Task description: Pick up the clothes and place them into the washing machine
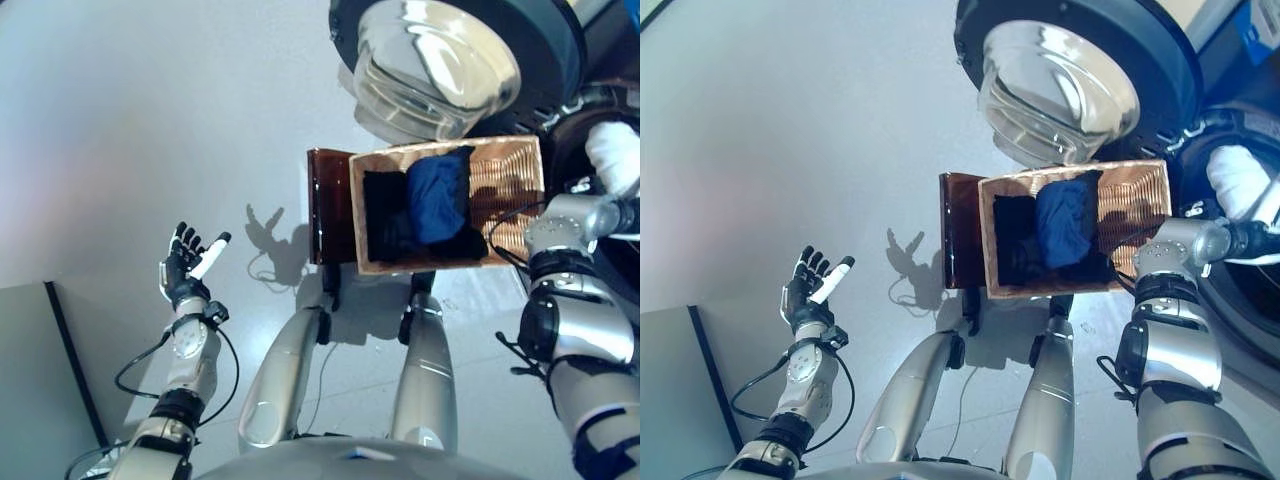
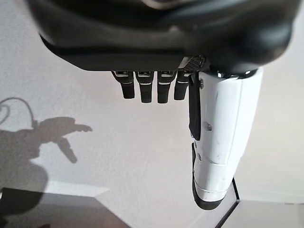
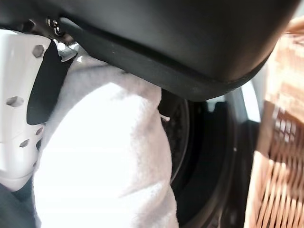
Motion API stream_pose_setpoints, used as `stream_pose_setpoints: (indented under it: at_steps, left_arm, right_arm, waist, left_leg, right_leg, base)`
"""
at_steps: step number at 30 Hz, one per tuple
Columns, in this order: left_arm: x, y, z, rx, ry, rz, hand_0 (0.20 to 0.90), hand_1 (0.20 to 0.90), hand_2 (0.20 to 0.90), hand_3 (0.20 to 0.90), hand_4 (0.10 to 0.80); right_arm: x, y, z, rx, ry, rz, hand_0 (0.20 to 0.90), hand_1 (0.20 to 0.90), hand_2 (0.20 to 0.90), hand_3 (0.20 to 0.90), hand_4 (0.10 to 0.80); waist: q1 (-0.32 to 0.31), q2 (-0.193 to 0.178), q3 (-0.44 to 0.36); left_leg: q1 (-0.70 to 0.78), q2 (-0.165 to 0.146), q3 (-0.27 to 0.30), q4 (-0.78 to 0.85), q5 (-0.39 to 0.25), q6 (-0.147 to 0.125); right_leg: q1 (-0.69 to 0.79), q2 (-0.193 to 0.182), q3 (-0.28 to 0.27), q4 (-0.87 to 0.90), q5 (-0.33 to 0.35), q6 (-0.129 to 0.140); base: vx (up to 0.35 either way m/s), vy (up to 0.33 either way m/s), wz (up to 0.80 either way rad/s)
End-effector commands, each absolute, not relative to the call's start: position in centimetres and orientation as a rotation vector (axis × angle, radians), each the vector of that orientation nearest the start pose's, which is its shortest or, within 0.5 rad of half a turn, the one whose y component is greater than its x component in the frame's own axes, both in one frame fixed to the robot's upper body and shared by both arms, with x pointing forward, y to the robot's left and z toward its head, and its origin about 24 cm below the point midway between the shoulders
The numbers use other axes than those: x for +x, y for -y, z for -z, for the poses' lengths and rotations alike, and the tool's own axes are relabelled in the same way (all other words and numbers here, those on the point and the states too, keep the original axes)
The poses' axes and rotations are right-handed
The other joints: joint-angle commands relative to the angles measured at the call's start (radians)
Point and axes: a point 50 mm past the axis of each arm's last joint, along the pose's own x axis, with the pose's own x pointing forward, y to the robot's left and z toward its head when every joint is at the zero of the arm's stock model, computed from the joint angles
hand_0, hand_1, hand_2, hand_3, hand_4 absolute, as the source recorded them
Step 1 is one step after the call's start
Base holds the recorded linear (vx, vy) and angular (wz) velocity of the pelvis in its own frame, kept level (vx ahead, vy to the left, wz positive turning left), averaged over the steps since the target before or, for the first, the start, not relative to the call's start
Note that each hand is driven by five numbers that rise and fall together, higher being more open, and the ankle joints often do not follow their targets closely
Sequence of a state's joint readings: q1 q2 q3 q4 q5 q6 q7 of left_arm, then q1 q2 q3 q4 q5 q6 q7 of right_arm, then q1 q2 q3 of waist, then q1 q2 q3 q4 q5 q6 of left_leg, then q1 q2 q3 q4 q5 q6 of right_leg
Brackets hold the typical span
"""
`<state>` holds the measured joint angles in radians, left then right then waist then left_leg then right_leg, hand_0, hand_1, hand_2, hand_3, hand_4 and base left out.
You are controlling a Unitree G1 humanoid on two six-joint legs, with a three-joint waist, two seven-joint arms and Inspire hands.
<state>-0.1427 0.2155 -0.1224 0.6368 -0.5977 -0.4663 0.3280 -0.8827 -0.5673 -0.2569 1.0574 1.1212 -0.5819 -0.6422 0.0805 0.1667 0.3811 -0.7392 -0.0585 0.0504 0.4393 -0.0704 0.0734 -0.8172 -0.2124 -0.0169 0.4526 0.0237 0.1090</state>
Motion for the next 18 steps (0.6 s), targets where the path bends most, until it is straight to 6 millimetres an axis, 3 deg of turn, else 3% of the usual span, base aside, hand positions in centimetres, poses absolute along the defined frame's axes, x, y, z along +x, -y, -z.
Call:
stream_pose_setpoints:
  at_steps: [1, 4, 6, 7, 8, 9, 10, 11, 13, 15, 17, 18]
  left_arm:
    - [26.0, -25.0, -0.5, -0.27, 0.09, -0.58, 0.9, 0.9, 0.9, 0.9, 0.8]
    - [25.9, -24.8, 0.0, -0.286, 0.073, -0.59, 0.9, 0.9, 0.9, 0.9, 0.8]
    - [26.0, -24.4, 0.2, -0.289, 0.064, -0.574, 0.9, 0.9, 0.9, 0.9, 0.8]
    - [26.1, -24.2, 0.2, -0.29, 0.061, -0.566, 0.9, 0.9, 0.9, 0.9, 0.8]
    - [26.0, -24.3, 0.2, -0.288, 0.06, -0.566, 0.9, 0.9, 0.9, 0.9, 0.8]
    - [26.0, -24.3, 0.3, -0.288, 0.058, -0.567, 0.9, 0.9, 0.9, 0.9, 0.8]
    - [26.1, -24.1, 0.4, -0.295, 0.051, -0.567, 0.9, 0.9, 0.9, 0.9, 0.8]
    - [26.1, -24.1, 0.4, -0.301, 0.052, -0.568, 0.9, 0.9, 0.9, 0.9, 0.8]
    - [26.0, -23.9, 0.8, -0.309, 0.037, -0.568, 0.9, 0.9, 0.9, 0.9, 0.8]
    - [26.0, -23.9, 0.8, -0.318, 0.039, -0.567, 0.9, 0.9, 0.9, 0.9, 0.8]
    - [25.9, -23.6, 1.0, -0.334, 0.037, -0.562, 0.9, 0.9, 0.9, 0.9, 0.8]
    - [25.8, -23.5, 1.0, -0.337, 0.04, -0.565, 0.9, 0.9, 0.9, 0.9, 0.8]
  right_arm:
    - [30.9, 38.0, -28.1, 0.655, 0.947, 0.954, 0.9, 0.9, 0.9, 0.9, 0.8]
    - [32.0, 37.6, -24.2, 0.696, 0.818, 0.971, 0.9, 0.9, 0.9, 0.9, 0.8]
    - [33.1, 36.3, -21.1, 0.728, 0.711, 0.963, 0.9, 0.9, 0.9, 0.9, 0.8]
    - [33.4, 35.7, -19.0, 0.723, 0.641, 0.969, 0.9, 0.9, 0.9, 0.9, 0.8]
    - [33.4, 35.7, -18.9, 0.724, 0.639, 0.968, 0.9, 0.9, 0.9, 0.9, 0.8]
    - [33.6, 35.4, -17.3, 0.719, 0.579, 0.957, 0.9, 0.9, 0.9, 0.9, 0.8]
    - [33.8, 34.4, -14.0, 0.731, 0.46, 0.96, 0.9, 0.9, 0.9, 0.9, 0.8]
    - [34.0, 33.7, -13.0, 0.728, 0.414, 0.934, 0.9, 0.9, 0.9, 0.9, 0.8]
    - [33.8, 32.8, -10.1, 0.732, 0.304, 0.945, 0.9, 0.9, 0.9, 0.9, 0.8]
    - [34.0, 31.9, -9.1, 0.744, 0.266, 0.914, 0.9, 0.9, 0.9, 0.9, 0.8]
    - [33.3, 29.5, -5.3, 0.796, 0.16, 0.875, 0.9, 0.9, 0.9, 0.9, 0.8]
    - [33.1, 29.0, -4.7, 0.825, 0.154, 0.884, 0.9, 0.9, 0.9, 0.9, 0.8]
  waist:
    - [0.004, 0.001, -0.066]
    - [-0.004, -0.001, -0.06]
    - [-0.004, 0.0, -0.072]
    - [-0.006, 0.0, -0.067]
    - [-0.007, -0.001, -0.069]
    - [-0.008, -0.003, -0.071]
    - [-0.006, -0.007, -0.079]
    - [-0.003, -0.008, -0.083]
    - [0.002, -0.014, -0.09]
    - [0.003, -0.016, -0.092]
    - [0.012, -0.026, -0.101]
    - [0.014, -0.026, -0.1]
  left_leg:
    - [0.013, 0.004, -0.062, 0.143, -0.166, -0.056]
    - [-0.001, 0.012, -0.047, 0.163, -0.16, -0.055]
    - [0.015, 0.01, -0.057, 0.154, -0.181, -0.054]
    - [0.012, 0.013, -0.048, 0.141, -0.155, -0.052]
    - [0.014, 0.013, -0.049, 0.136, -0.15, -0.052]
    - [0.021, 0.011, -0.05, 0.125, -0.145, -0.052]
    - [0.042, 0.009, -0.053, 0.091, -0.133, -0.056]
    - [0.05, 0.008, -0.053, 0.076, -0.127, -0.057]
    - [0.074, 0.005, -0.059, 0.03, -0.106, -0.064]
    - [0.092, 0.005, -0.061, -0.002, -0.089, -0.068]
    - [0.141, 0.002, -0.076, -0.086, -0.047, -0.079]
    - [0.152, 0.0, -0.082, -0.107, -0.034, -0.079]
  right_leg:
    - [0.081, 0.084, -0.042, 0.129, -0.183, -0.084]
    - [0.077, 0.08, -0.055, 0.138, -0.172, -0.093]
    - [0.094, 0.086, -0.048, 0.131, -0.191, -0.088]
    - [0.093, 0.085, -0.06, 0.121, -0.17, -0.094]
    - [0.095, 0.085, -0.06, 0.117, -0.167, -0.094]
    - [0.102, 0.085, -0.061, 0.108, -0.161, -0.093]
    - [0.12, 0.086, -0.068, 0.093, -0.157, -0.094]
    - [0.128, 0.085, -0.071, 0.084, -0.154, -0.093]
    - [0.156, 0.082, -0.081, 0.048, -0.146, -0.092]
    - [0.175, 0.081, -0.089, 0.023, -0.137, -0.091]
    - [0.228, 0.077, -0.112, -0.044, -0.116, -0.084]
    - [0.238, 0.075, -0.12, -0.058, -0.109, -0.082]
  base:
    - [0.0, 0.0, 0.0]
    - [0.022, -0.019, -0.09]
    - [0.012, -0.007, -0.04]
    - [0.0, 0.0, 0.0]
    - [-0.082, -0.011, 0.01]
    - [0.029, -0.018, 0.05]
    - [0.038, -0.023, 0.05]
    - [0.039, -0.04, 0.03]
    - [0.021, -0.04, 0.08]
    - [0.017, -0.023, 0.2]
    - [0.033, -0.049, 0.19]
    - [0.017, -0.039, 0.21]
